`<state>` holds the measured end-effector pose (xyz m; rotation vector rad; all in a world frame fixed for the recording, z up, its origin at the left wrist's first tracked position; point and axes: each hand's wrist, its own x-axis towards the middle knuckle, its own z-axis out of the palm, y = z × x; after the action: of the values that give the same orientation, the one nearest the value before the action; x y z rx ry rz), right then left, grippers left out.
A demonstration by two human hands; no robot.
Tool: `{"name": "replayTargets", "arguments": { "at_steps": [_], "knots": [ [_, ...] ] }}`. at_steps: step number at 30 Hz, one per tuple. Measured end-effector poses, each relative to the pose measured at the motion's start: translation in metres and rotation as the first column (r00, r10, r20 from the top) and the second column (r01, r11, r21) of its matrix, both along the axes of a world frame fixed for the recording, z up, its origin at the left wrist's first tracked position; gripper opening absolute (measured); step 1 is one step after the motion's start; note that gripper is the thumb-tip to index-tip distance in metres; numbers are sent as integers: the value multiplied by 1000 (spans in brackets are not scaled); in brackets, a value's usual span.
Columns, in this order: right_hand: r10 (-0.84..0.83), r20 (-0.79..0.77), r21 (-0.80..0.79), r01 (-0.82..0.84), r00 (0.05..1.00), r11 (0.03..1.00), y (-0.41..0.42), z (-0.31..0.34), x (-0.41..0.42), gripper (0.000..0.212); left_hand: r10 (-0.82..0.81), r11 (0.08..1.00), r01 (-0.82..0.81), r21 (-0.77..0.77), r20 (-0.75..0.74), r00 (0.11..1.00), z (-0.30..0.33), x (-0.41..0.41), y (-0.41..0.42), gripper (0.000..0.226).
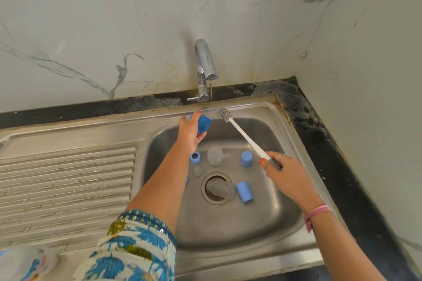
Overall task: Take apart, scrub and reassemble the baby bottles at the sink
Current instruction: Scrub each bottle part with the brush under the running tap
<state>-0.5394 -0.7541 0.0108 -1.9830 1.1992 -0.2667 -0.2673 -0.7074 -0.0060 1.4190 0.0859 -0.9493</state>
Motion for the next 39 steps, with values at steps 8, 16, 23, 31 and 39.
{"name": "replayTargets", "arguments": {
  "at_steps": [8,16,23,31,39],
  "knots": [
    [103,-137,-230,-132,985,964,20,14,-28,36,47,980,-101,-172,-298,953,10,-19,-9,38],
    [141,-17,135,-137,990,981,23,18,-14,30,-48,983,-4,-184,-275,960,24,-28,-11,8],
    [-148,247,706,-73,958,704,31,17,-11,34,-29,975,-32,-222,-267,963,19,-32,-13,28],
    [177,-108,-97,-188,978,977,27,22,-5,38,-1,989,-37,-146,-249,969,30,-20,-21,23],
    [2,145,451,-68,989,890,28,38,4,30,-79,927,-27,-375,-266,961,17,-28,-18,21]
  ]
}}
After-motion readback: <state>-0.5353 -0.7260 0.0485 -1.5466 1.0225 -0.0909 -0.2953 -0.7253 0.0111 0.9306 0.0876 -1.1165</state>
